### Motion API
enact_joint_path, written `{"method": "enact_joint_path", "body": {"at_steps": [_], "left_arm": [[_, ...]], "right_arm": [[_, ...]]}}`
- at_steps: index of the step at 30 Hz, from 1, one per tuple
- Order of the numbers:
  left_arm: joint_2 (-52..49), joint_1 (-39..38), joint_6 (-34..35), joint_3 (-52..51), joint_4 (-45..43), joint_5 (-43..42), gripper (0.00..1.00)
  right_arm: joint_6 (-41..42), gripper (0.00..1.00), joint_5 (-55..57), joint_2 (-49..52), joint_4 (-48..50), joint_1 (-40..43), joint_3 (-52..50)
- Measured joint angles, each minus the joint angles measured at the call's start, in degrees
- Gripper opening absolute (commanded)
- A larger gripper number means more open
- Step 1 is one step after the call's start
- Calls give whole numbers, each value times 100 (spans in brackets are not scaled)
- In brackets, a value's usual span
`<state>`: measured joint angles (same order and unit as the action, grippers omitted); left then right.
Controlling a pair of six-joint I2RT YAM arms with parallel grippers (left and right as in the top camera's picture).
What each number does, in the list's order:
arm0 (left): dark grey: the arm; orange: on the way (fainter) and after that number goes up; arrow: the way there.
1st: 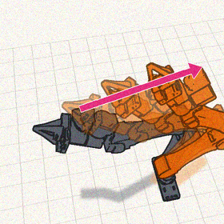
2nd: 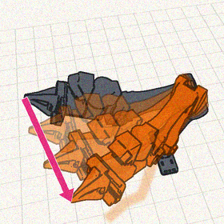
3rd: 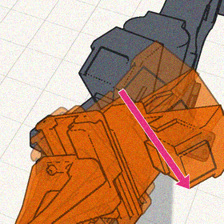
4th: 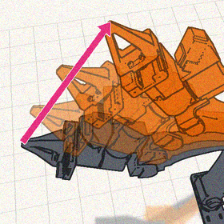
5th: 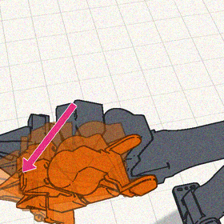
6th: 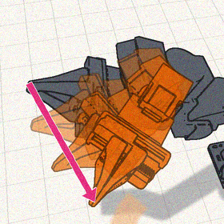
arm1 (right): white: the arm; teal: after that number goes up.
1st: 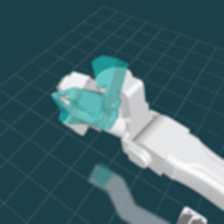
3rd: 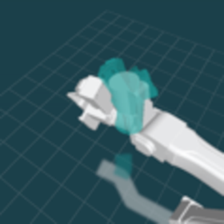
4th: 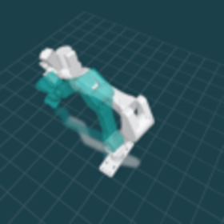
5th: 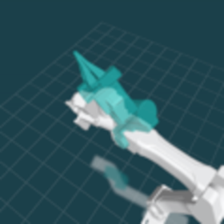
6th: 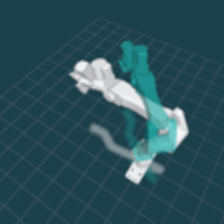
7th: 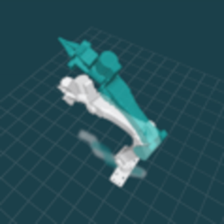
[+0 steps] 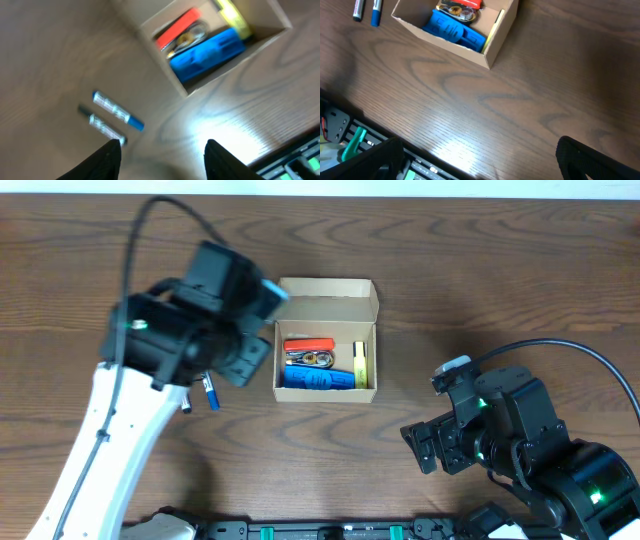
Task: Pack container
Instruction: 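Move the left gripper to the blue-capped marker and grasp it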
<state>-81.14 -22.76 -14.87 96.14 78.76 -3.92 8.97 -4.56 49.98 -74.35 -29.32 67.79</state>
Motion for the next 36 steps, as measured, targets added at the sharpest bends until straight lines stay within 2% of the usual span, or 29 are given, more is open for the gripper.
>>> {"method": "enact_joint_path", "body": {"at_steps": [7,14,19,24,30,36], "left_arm": [[332,1071,396,-608,-22,-57,52],[647,2013,647,-2474,-1416,-439,57],[590,2127,1143,-3571,-2588,-535,61],[461,2127,1692,-4129,-3515,-367,64],[31,2127,2247,-4358,-4076,11,64],[-625,2127,2516,-4363,-4487,175,62]], "right_arm": [[-2,99,0,0,0,0,0],[-4,99,0,0,0,2,-4],[-4,99,0,0,2,2,-4],[-4,99,0,0,2,2,-4],[-4,99,-2,0,0,2,-4],[-4,99,-2,0,0,0,-4]]}}
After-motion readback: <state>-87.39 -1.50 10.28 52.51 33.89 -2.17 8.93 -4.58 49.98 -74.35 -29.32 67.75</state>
